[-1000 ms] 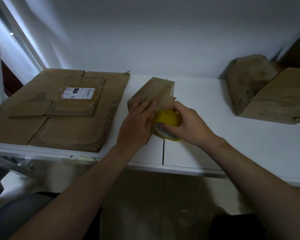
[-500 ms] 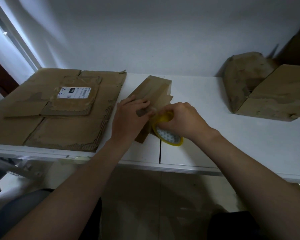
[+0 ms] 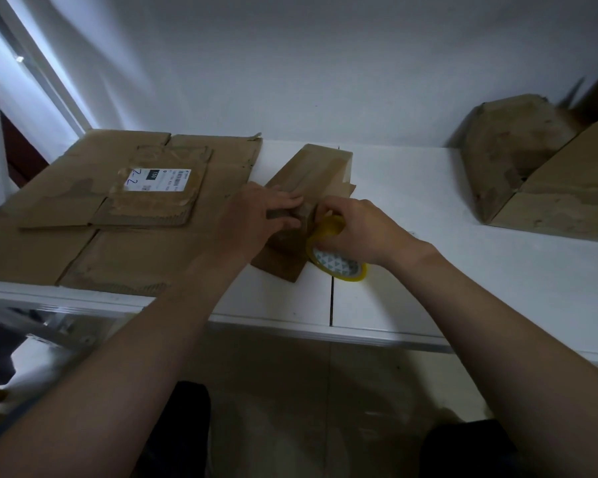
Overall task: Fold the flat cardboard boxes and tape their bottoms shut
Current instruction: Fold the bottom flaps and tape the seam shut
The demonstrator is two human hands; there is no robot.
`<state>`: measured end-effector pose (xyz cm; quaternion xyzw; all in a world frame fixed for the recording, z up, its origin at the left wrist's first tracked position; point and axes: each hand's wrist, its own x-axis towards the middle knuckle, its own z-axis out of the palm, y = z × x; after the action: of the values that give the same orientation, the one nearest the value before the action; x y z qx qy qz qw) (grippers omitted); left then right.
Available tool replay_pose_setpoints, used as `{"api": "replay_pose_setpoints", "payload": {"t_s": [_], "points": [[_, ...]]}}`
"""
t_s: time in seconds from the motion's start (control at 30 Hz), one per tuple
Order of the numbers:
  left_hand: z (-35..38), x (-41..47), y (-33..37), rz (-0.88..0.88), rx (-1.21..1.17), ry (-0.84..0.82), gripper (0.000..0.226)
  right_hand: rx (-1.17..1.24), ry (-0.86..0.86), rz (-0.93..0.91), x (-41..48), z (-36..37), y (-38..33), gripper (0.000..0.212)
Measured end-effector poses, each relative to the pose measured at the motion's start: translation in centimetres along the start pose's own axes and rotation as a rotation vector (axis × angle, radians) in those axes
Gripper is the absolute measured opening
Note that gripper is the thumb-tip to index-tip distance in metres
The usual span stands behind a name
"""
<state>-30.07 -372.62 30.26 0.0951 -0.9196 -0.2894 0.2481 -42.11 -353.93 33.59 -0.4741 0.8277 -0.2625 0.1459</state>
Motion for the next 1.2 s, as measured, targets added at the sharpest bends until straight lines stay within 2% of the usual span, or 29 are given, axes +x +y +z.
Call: {"api": "replay_pose_setpoints", "payload": {"t_s": [0.17,0.33,0.5,0.7,0.97,1.2], "points": [[1.1,-0.4,0.3,0.095,0.153,0.065,0.043,-0.017,0.035,-0.015,0.0,0.3,0.1,0.033],[1.1,-0.8,1.1,0.010,0.056,0.115,0.038,-0.001,-0.045,-0.040,-0.6,-0.4,0.5,0.043],[1.8,-0.8,2.8,-0.112,-0.023,0.129,0.050,0.058,-0.068,-0.018,-1.4,-1.6,1.2,0.054],[2.7,-0.1,3.3,-0.052,0.059,0.248,0.036,0.053,-0.002,-0.037,-2.8,-2.2,1.9,0.057],[-0.8,0.7,0.2,0.011,-0.240,0.046,0.036,0.014,0.024,-0.155,-3.3,-1.0,-0.8,0.044],[-2.8,0.5,-1.0,-0.072,-0.298,-0.062,0.040,-0.074,-0.029,-0.050,-2.9,0.1,-3.8,0.014]]}}
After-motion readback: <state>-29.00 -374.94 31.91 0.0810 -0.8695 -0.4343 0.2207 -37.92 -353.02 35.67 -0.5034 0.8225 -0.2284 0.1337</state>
